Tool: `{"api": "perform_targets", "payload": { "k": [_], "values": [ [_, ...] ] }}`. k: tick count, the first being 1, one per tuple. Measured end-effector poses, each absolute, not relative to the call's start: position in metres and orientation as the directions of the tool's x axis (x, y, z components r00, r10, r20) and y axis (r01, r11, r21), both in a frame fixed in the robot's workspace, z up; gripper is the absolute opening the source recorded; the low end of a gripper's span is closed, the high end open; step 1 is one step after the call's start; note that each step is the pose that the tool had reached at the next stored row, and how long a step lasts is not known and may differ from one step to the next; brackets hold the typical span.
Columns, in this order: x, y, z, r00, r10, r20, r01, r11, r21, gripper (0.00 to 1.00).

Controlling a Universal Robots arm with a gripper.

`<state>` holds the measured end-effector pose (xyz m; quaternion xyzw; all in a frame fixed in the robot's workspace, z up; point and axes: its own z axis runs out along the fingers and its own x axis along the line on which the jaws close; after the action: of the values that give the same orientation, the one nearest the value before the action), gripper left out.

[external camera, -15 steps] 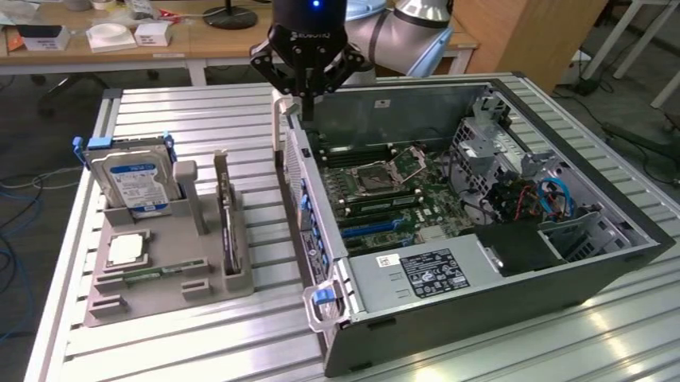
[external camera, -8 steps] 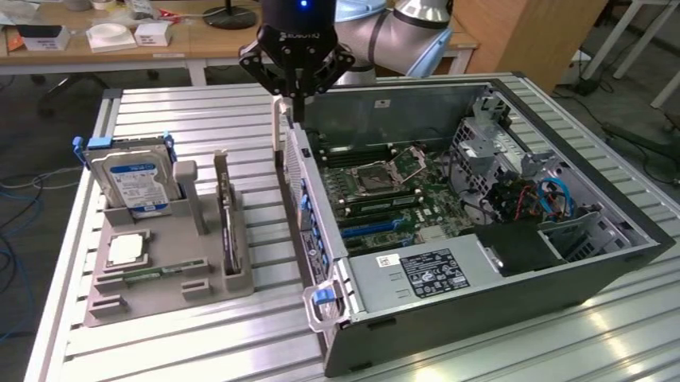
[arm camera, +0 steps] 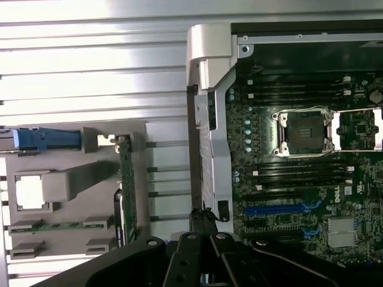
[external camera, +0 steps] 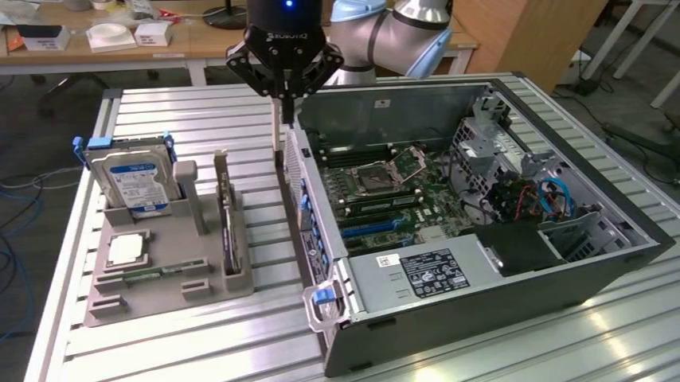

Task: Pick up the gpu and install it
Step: 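Reach for the gpu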

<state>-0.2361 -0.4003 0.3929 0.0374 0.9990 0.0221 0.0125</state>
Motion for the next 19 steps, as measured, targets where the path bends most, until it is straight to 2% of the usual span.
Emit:
{"api": "perform_targets", "payload": {
  "k": [19],
  "values": [
    [-0.266, -0.401, 0.393, -0.997, 0.075, -0.023, 0.074, 0.996, 0.044, 0.10]
  ]
}}
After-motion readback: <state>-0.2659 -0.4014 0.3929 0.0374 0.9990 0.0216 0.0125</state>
